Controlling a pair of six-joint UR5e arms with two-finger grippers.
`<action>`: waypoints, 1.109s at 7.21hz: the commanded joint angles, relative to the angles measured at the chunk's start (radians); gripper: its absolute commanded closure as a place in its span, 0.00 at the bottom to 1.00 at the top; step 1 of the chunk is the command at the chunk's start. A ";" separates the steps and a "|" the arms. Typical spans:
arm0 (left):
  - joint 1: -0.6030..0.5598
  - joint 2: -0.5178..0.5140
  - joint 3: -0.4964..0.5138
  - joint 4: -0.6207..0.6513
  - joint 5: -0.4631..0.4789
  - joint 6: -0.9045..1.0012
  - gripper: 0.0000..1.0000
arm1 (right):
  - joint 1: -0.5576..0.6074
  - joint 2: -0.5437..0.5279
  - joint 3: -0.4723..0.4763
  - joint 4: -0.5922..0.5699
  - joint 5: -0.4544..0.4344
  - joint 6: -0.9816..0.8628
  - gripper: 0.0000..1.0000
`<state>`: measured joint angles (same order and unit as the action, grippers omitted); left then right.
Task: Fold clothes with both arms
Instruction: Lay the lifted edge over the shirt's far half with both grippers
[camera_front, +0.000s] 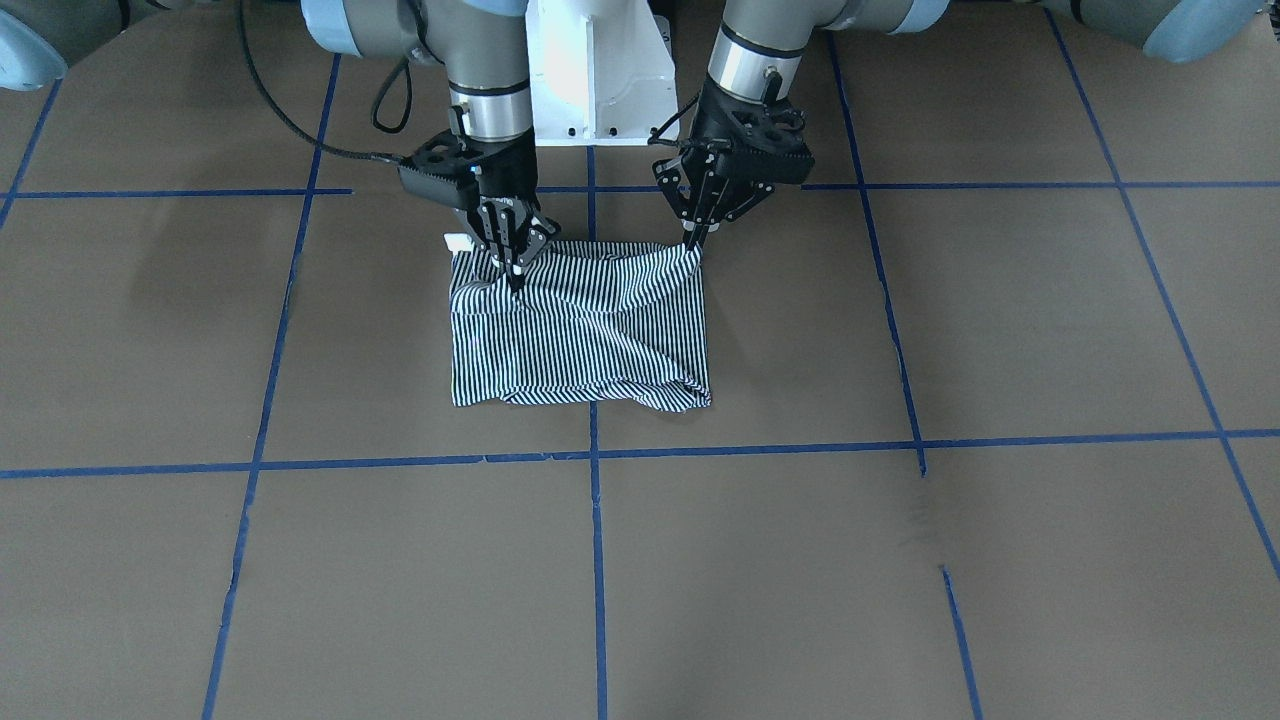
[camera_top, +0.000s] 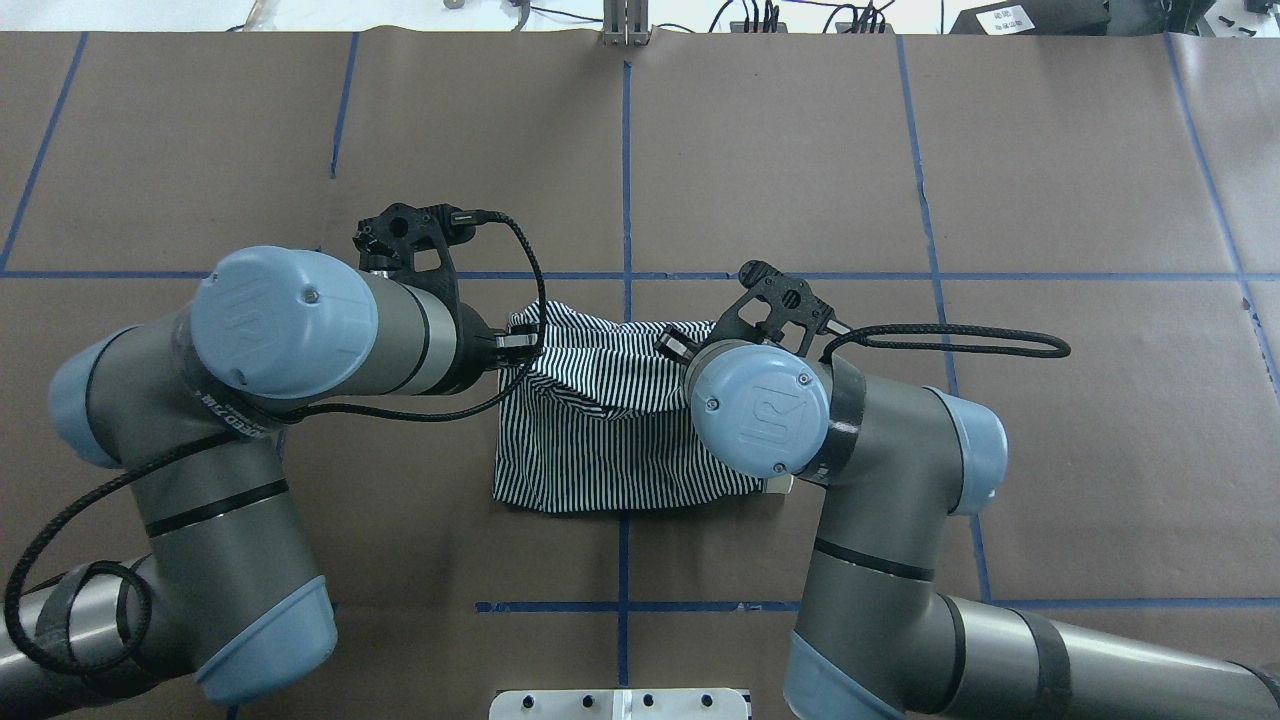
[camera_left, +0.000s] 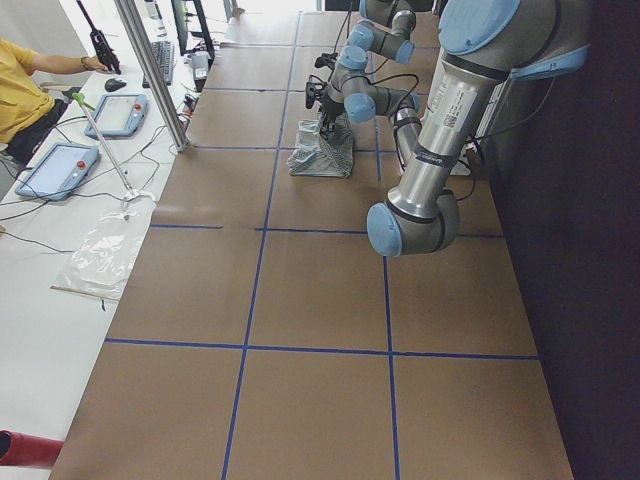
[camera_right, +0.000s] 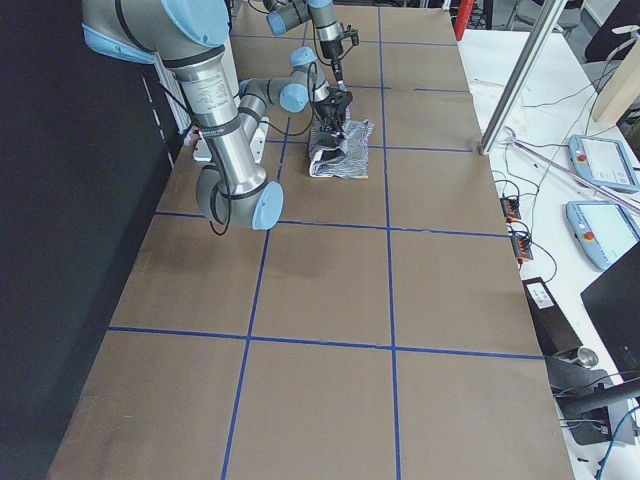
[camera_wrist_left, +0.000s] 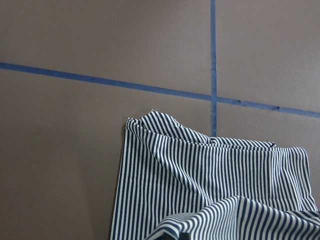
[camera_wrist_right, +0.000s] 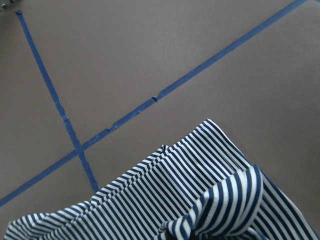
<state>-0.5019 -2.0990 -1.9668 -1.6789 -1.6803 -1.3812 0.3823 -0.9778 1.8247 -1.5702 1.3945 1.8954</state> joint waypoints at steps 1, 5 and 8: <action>-0.015 -0.001 0.153 -0.141 0.002 0.001 1.00 | 0.030 0.039 -0.169 0.111 0.000 -0.028 1.00; -0.015 -0.016 0.276 -0.240 0.004 0.001 1.00 | 0.032 0.039 -0.226 0.162 0.001 -0.035 1.00; -0.044 -0.010 0.261 -0.258 -0.005 0.178 0.00 | 0.049 0.047 -0.210 0.160 0.032 -0.204 0.00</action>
<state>-0.5257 -2.1127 -1.6937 -1.9307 -1.6801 -1.3032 0.4190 -0.9351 1.6055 -1.4081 1.4034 1.7493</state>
